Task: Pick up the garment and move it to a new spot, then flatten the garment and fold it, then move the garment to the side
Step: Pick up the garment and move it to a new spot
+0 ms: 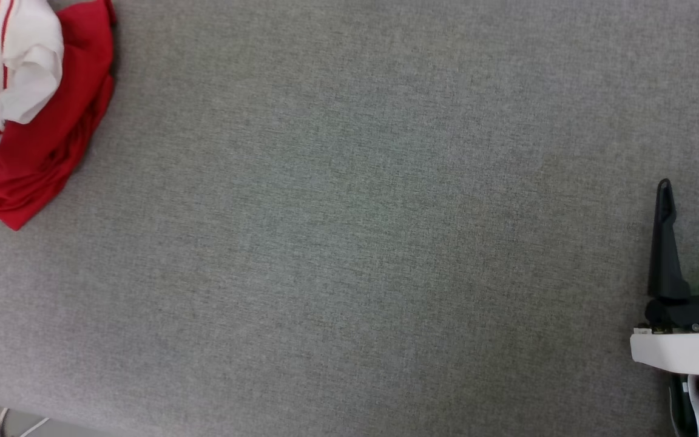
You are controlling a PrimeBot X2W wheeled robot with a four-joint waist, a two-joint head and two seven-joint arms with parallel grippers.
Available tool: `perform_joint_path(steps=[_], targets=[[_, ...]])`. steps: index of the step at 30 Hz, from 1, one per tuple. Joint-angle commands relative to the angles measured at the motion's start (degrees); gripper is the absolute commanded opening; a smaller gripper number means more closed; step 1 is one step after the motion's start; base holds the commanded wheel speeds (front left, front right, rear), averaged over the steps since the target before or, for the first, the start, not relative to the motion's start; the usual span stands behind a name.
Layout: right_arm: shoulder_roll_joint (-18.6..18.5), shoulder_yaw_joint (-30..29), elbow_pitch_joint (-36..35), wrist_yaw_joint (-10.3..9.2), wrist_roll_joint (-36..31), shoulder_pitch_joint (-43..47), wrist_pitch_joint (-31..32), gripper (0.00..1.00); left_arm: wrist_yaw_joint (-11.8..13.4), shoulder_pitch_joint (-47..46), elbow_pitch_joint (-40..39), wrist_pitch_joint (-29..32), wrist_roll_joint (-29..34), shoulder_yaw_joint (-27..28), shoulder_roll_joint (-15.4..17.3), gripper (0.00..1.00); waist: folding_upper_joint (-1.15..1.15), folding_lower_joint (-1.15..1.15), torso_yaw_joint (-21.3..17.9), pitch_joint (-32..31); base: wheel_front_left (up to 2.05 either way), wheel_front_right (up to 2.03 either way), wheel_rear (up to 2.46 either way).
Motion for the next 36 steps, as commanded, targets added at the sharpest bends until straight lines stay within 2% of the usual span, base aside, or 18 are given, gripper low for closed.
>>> perform_joint_path(steps=[1, 6, 12, 16, 19, 22, 23, 24, 25, 28, 36], targets=[[0.13, -0.06, -0.35, -0.02, 0.15, -0.53, -0.13, 1.00, 0.06, -0.21, 1.10, 4.36, -2.89, -2.21, 1.46, 1.00, 0.00, -0.01, -0.66, 0.89, 0.00, 0.00, 0.00], [0.13, -0.81, -0.01, -0.03, 0.88, -1.04, -0.11, 1.00, 0.06, -0.47, 2.06, 17.91, -12.12, -10.61, 6.33, 1.00, 0.00, -0.01, -1.25, 2.43, 0.00, 0.00, 0.00], [0.11, -1.31, -0.26, -0.03, 0.80, -1.76, -0.10, 1.00, 0.06, 0.89, 3.39, 28.53, -20.69, -16.57, 9.68, 1.00, 0.00, -0.01, -2.22, 4.20, 0.00, 0.00, 0.00], [0.10, -1.98, 0.09, -0.04, 1.09, -1.59, -0.05, 1.00, 0.06, 1.89, 5.49, 32.08, -22.97, -19.26, 9.80, 1.00, 0.00, -0.01, -2.58, 5.12, 0.00, 0.00, 0.00], [0.10, -1.88, 0.40, -0.04, 0.64, -1.48, 0.06, 1.00, 0.05, 2.56, 7.15, 34.77, -23.58, -22.02, 8.75, 1.00, 0.00, -0.01, -2.60, 5.56, 0.00, 0.00, 0.00], [0.10, -1.82, 0.75, -0.04, 0.59, -1.88, 0.07, 1.00, 0.00, 3.07, 8.69, 34.87, -24.31, -24.32, 6.59, 1.00, 0.00, -0.01, -2.64, 5.85, 0.00, 0.00, 0.00], [0.10, -1.69, 0.86, -0.04, 0.58, -2.06, 0.07, 1.00, 0.00, 3.15, 8.97, 34.40, -24.51, -24.91, 5.96, 0.83, 0.00, -0.01, -2.69, 5.88, 0.00, 0.00, 0.00], [0.11, -1.54, 0.96, -0.04, 0.52, -2.15, 0.07, 1.00, 0.00, 3.13, 9.25, 34.01, -24.70, -25.49, 5.38, 0.24, 0.00, -0.01, -2.72, 5.78, 0.00, 0.00, 0.00], [0.11, -1.42, 1.06, -0.04, 0.50, -2.26, 0.07, 1.00, -0.08, 3.09, 9.34, 33.85, -24.55, -26.26, 5.19, 0.00, 0.00, -0.01, -2.74, 5.58, 0.00, 0.00, 0.00], [0.11, -1.14, 1.20, -0.04, 0.78, -2.26, 0.06, 1.00, -0.11, 2.00, 9.48, 32.29, -24.61, -27.57, 6.05, 0.00, 0.00, -0.01, -2.84, 4.43, 0.00, 0.00, 0.00], [0.12, -0.49, 2.08, -0.04, 2.85, -1.09, -0.11, 1.00, 0.00, -4.67, 5.68, 27.22, -22.94, -30.57, 11.25, 0.00, 0.00, -0.01, -2.90, -1.41, 0.00, 0.00, 0.00]])
